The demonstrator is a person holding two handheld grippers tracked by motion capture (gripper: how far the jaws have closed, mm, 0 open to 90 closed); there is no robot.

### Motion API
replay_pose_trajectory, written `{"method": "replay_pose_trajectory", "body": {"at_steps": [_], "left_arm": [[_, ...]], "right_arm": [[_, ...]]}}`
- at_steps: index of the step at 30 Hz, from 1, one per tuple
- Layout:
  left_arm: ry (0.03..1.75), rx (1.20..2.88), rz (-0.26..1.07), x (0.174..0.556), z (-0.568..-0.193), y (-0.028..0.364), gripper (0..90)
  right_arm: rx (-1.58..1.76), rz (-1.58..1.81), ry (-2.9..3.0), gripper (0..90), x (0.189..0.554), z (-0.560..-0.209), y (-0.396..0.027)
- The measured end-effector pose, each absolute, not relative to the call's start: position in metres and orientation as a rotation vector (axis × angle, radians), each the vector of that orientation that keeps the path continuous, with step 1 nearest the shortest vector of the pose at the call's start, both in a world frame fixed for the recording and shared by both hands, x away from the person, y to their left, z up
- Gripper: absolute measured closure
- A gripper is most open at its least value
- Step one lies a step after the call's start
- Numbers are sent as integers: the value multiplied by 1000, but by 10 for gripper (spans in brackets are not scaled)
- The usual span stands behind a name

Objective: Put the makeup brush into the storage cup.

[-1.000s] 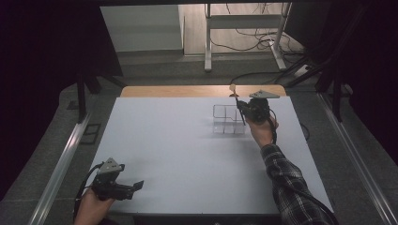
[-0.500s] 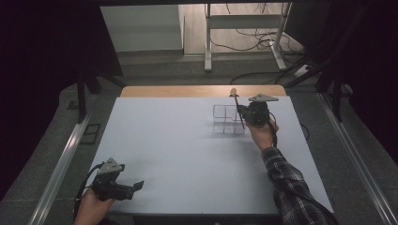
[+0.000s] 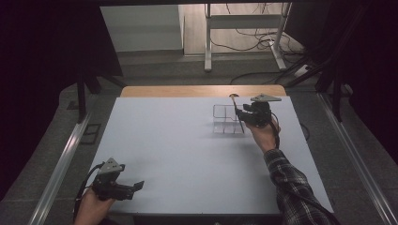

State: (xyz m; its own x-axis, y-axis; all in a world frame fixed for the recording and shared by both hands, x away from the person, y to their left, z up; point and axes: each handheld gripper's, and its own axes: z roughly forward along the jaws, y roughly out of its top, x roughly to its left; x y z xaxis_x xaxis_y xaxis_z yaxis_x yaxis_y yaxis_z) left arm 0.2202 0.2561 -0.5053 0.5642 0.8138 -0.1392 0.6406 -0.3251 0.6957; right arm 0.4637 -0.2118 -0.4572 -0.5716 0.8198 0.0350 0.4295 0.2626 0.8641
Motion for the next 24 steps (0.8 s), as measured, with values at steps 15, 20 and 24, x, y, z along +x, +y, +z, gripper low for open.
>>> {"method": "replay_pose_trajectory", "body": {"at_steps": [15,20,24], "left_arm": [[1163,2069,305,220,-505,256,8],[1163,2070,306,220,-505,256,8],[1162,2071,305,220,-505,256,8]], "right_arm": [[1151,1229,2137,121,462,-452,-213],[1156,1207,2168,70,463,-453,-213],[1148,1206,2188,38,461,-452,-213]]}}
